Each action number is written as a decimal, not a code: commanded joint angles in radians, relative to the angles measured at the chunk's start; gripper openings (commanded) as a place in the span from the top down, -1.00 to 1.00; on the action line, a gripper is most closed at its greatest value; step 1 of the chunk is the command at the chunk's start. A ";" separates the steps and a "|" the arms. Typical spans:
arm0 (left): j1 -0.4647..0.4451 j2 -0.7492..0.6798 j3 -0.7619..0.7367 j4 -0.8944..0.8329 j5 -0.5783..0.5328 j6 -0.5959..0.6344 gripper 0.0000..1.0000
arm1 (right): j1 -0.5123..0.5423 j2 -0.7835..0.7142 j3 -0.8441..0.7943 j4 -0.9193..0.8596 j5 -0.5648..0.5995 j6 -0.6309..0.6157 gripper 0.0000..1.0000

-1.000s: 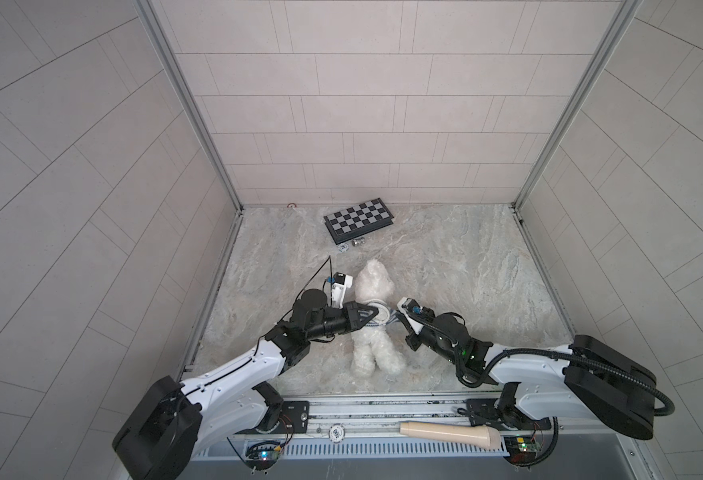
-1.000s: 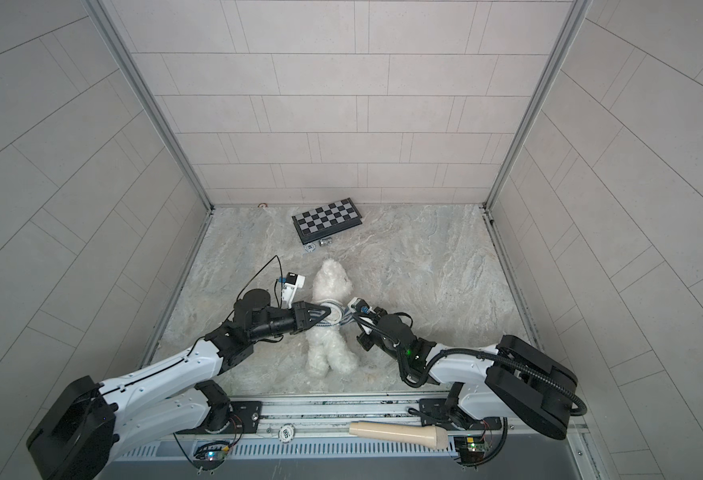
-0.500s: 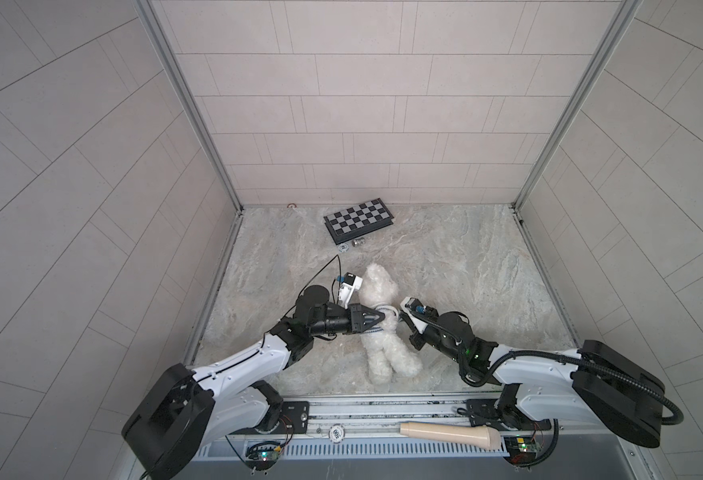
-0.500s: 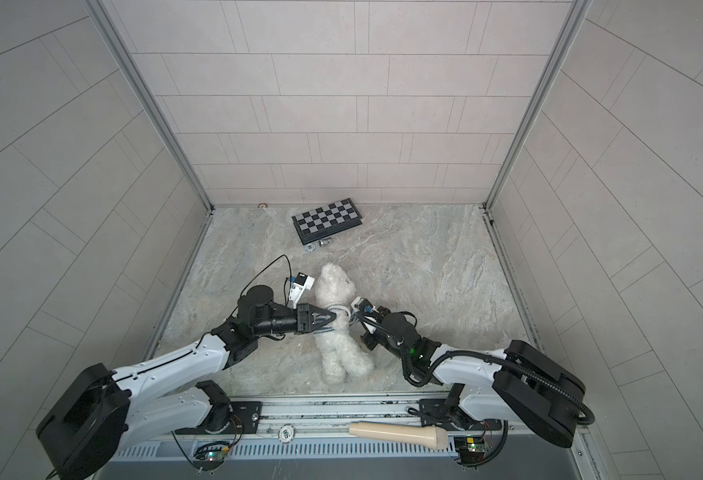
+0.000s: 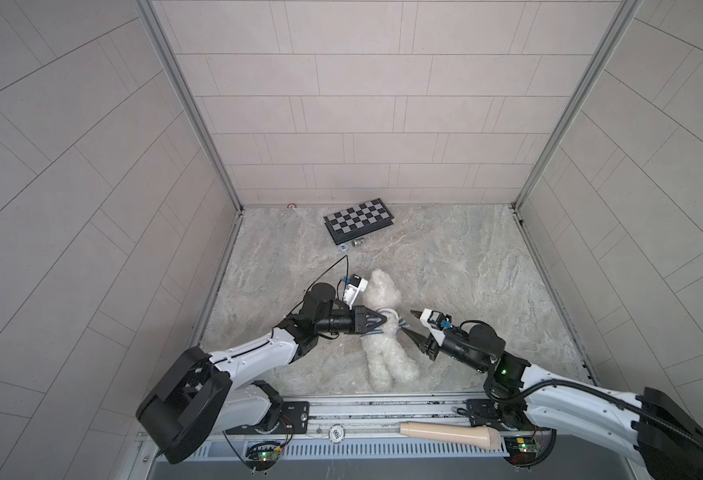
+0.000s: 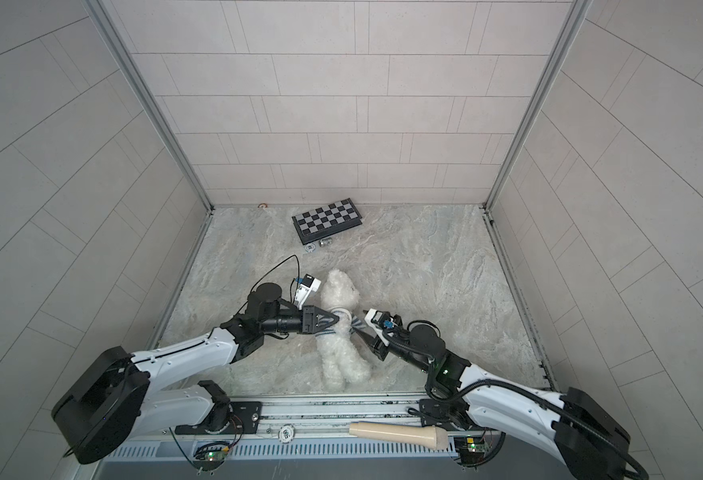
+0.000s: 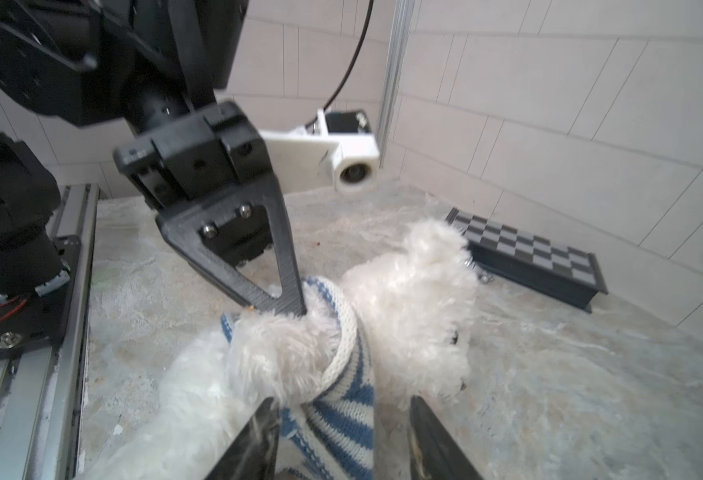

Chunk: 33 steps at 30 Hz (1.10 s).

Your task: Dress the teddy bear

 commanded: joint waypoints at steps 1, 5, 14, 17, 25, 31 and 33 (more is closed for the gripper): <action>0.006 -0.031 0.031 0.090 0.045 0.025 1.00 | -0.016 -0.145 0.012 -0.175 0.067 0.023 -0.08; 0.000 -0.012 0.038 0.243 0.083 -0.056 1.00 | -0.072 -0.174 0.075 -0.357 0.128 0.038 -0.04; -0.046 0.067 0.117 0.183 0.095 -0.026 1.00 | -0.102 0.032 0.099 -0.209 0.005 0.021 0.09; -0.062 0.119 0.132 0.196 0.072 -0.036 1.00 | -0.103 0.094 0.101 -0.155 -0.041 0.022 0.15; -0.054 0.277 0.106 0.302 -0.029 -0.137 0.58 | -0.102 0.298 0.108 -0.031 -0.056 0.032 0.36; -0.049 0.268 0.078 0.253 -0.098 -0.104 0.16 | -0.100 0.422 0.120 0.070 -0.102 0.046 0.39; -0.049 0.217 0.093 0.109 -0.135 -0.022 0.05 | -0.098 0.444 0.128 0.085 -0.106 0.050 0.39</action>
